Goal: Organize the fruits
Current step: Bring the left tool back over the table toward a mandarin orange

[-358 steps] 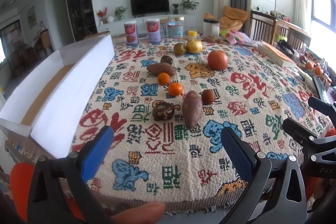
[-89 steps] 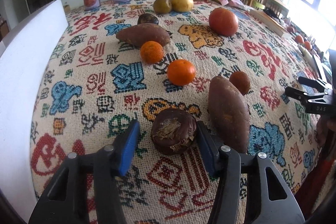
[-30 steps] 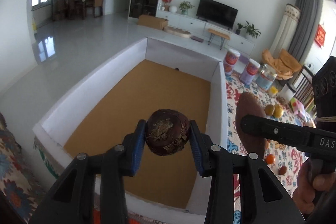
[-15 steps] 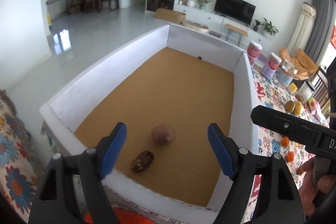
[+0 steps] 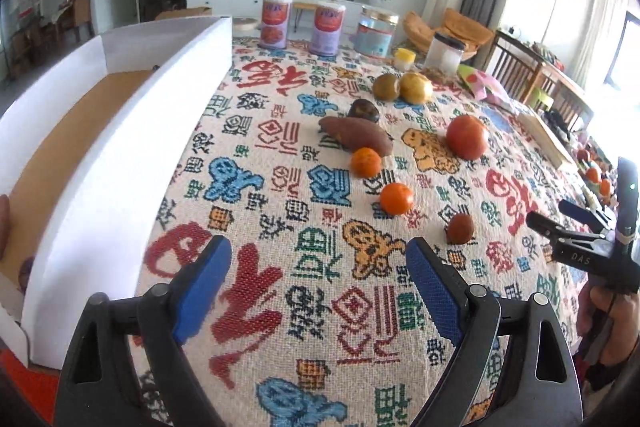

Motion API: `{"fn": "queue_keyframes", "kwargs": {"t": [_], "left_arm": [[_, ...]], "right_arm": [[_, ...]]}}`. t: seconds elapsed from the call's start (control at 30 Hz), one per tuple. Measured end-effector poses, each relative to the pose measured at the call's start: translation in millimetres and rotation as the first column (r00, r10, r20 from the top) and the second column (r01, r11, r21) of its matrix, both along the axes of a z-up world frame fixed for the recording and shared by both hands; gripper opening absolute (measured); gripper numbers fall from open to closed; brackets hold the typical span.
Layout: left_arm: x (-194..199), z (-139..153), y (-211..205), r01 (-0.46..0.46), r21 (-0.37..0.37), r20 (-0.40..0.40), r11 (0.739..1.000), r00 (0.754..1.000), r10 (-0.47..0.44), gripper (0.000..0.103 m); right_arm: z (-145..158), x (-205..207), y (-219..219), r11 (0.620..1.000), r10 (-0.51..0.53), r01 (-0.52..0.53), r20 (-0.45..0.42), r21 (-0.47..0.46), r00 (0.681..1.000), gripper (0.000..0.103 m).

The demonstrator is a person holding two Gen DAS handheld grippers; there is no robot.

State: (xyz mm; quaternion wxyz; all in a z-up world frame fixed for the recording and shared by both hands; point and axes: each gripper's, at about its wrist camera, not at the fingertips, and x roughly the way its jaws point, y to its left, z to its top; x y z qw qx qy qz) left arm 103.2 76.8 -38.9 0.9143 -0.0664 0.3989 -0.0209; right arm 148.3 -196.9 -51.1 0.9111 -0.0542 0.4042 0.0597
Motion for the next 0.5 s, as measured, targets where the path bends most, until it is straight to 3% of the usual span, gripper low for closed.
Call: {"fn": "queue_keyframes", "kwargs": {"t": [0.07,0.2,0.37,0.5], "left_arm": [[10.4,-16.6,-11.9,-0.003,0.036,-0.027,0.999,1.000,0.004,0.091],[37.0,-41.0,-12.6,-0.046,0.094,-0.065,0.995,0.997,0.053,0.091],[52.5,-58.4,-14.2,-0.040,0.131,-0.095,0.991,0.994,0.053,0.091],[52.0,-58.9,-12.5,-0.042,0.120,-0.091,0.992,0.994,0.053,0.092]], "right_arm": [[-13.7,3.0,-43.4,0.993,-0.121,0.120,-0.017,-0.015,0.993,0.095],[-32.9,6.5,-102.3,0.962,-0.267,0.270,-0.054,0.052,0.962,0.095],[-46.9,13.1,-112.7,0.959,-0.272,0.278,-0.099,0.060,0.957,0.098],[-51.3,16.9,-103.6,0.965,-0.258,0.261,-0.119,0.011,0.959,0.103]]}}
